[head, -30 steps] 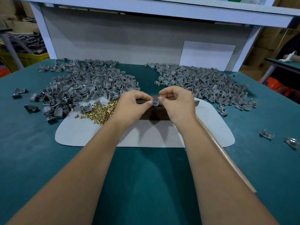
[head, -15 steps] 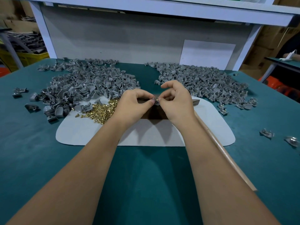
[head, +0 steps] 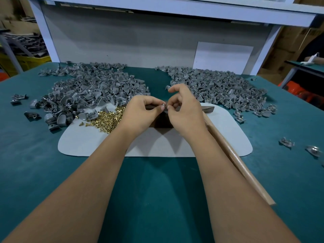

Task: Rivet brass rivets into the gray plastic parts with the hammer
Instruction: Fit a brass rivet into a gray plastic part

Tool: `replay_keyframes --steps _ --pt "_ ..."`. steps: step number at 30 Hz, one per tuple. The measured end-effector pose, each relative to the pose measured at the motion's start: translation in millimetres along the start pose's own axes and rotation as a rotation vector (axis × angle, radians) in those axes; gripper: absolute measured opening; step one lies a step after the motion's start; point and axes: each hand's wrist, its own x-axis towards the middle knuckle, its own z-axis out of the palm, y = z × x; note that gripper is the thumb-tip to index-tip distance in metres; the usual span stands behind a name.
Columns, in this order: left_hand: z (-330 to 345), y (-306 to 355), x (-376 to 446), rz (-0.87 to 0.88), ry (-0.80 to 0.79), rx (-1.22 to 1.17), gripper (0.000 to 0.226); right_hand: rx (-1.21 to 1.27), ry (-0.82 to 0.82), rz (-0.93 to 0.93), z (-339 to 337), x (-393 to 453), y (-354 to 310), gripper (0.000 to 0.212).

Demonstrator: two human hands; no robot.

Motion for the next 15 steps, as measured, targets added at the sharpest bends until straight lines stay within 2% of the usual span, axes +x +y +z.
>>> replay_keyframes --steps 5,11,15 --pt "0.0 2.1 -0.6 0.069 0.028 0.098 0.010 0.057 0.019 0.062 2.0 -0.1 0.1 0.037" --pt "0.0 3.5 -3.7 0.113 0.147 0.232 0.013 -0.177 -0.015 -0.066 5.5 2.7 -7.4 0.045" --pt "1.3 2.6 -3.0 0.136 0.152 0.202 0.011 -0.258 -0.021 -0.065 9.0 4.5 -12.0 0.044"
